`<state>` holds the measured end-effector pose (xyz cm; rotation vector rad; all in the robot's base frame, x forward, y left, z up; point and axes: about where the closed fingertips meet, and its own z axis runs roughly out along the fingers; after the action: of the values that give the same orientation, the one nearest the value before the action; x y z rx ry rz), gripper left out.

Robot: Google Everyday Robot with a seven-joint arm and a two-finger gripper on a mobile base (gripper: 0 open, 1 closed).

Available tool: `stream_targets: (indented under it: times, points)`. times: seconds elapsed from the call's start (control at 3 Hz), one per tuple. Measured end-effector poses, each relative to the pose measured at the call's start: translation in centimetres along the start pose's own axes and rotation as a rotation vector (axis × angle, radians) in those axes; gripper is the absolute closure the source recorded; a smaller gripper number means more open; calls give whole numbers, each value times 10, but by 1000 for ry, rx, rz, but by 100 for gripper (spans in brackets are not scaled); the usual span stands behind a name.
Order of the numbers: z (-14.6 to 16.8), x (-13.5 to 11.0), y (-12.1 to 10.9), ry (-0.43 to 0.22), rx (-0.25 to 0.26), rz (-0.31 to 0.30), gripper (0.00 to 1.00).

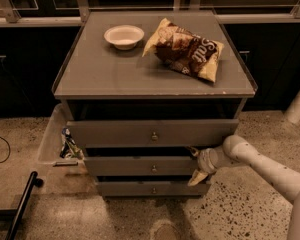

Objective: Open middle drawer

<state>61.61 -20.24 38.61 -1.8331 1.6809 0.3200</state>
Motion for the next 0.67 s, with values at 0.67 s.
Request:
stream_targets:
  times: [0.67]
  points:
    - [-7,-5,-5,0,0,0,65]
